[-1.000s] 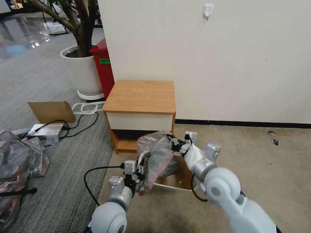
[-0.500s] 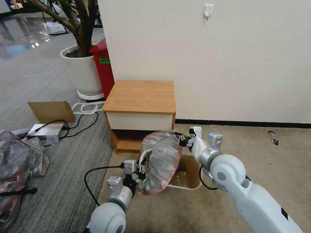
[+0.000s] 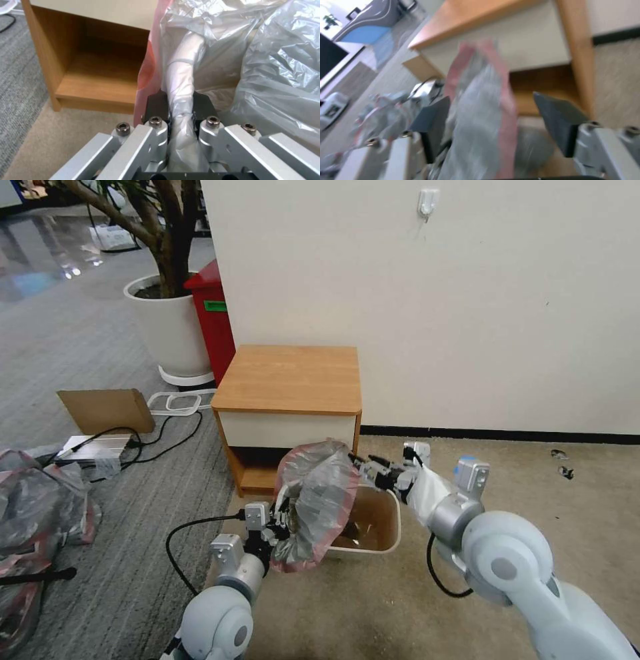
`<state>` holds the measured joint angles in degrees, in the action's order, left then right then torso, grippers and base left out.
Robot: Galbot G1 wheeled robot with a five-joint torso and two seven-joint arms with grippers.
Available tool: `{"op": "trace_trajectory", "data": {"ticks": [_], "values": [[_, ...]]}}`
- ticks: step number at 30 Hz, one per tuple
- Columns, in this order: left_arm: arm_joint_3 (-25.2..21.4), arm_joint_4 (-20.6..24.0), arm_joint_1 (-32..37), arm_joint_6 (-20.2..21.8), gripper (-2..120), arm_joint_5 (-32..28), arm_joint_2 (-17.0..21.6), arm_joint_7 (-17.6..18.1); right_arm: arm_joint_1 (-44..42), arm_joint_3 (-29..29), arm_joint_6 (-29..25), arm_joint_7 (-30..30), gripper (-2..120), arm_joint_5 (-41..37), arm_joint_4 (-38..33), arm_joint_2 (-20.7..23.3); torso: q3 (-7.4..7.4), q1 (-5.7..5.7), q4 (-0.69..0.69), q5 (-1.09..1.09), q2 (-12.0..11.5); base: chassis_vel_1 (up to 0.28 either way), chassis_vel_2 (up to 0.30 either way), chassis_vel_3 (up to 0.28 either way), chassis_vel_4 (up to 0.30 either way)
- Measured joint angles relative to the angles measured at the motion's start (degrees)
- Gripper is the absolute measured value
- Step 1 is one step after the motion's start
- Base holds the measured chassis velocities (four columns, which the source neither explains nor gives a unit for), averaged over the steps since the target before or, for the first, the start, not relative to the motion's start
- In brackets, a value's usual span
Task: Pick up the garbage bag from the table and place it over the trash can.
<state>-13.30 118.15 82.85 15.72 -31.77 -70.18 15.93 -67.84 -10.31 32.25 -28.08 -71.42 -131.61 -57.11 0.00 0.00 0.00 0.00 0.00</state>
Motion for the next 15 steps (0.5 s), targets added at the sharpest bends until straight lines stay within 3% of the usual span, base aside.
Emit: {"op": "trace_trajectory", "data": {"ticks": [7, 15], "values": [[-0.9, 0.7, -0.1, -0.3, 7, -0.3, 0.3, 0.0, -1.1, 4.4, 0.3, -3.3, 98, 0.1, 1.9, -2.8, 0.0, 0.0, 0.01, 0.0, 0.0, 0.0, 0.0, 0.0, 0.0], [-1.2, 1.2, -0.2, -0.4, 7, -0.7, 0.4, 0.0, -0.5, 6.0, -1.0, -4.9, 100, -3.0, 4.2, -4.8, 0.0, 0.0, 0.01, 0.0, 0.0, 0.0, 0.0, 0.0, 0.0]]}}
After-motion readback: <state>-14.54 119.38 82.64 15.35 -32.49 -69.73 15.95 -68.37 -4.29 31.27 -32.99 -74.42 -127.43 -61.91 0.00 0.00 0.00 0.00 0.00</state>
